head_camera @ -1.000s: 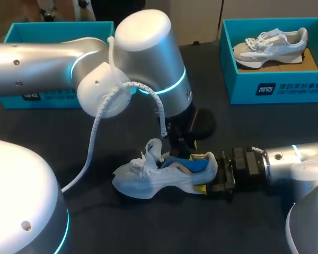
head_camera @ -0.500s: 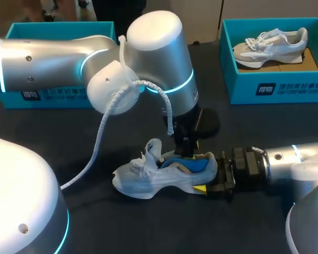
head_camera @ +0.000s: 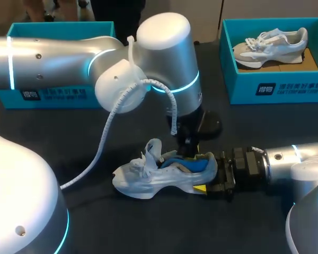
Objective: Take the shoe out of the shoebox, open the shoe tongue, remove and reinsert the insole, then place the shoe into the shoebox
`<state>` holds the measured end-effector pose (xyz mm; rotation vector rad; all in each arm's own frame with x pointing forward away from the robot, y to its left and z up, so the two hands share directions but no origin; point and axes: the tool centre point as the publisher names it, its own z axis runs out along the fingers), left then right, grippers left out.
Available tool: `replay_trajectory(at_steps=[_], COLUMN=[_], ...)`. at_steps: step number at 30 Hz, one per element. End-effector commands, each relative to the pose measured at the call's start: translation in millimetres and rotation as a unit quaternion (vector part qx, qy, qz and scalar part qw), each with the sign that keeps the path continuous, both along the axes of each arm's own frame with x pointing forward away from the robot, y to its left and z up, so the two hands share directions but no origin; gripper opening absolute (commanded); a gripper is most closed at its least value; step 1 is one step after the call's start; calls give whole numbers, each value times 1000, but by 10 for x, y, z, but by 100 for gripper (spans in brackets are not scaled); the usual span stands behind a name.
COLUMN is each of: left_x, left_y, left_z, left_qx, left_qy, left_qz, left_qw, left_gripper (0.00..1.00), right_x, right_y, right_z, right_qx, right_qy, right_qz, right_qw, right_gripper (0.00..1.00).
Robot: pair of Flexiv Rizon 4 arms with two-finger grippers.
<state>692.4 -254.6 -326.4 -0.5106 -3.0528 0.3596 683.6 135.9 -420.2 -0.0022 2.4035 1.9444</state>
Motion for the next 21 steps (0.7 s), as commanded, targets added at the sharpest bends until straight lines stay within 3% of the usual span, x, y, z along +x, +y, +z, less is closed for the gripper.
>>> replay_trajectory(at_steps=[1,21], left_x=[-7,-37], left_y=[6,72], left_z=[13,353], left_qx=[-5,-37], left_qy=[-8,-42], left_qz=[9,16], left_qw=[1000,998], left_gripper=[0,0], right_x=[-17,-17], right_y=[28,28], right_z=[-30,-30], right_qx=[-1,-1], right_qy=[0,0], right_qz=[-1,-1], right_qw=[1000,1000], right_gripper=[0,0])
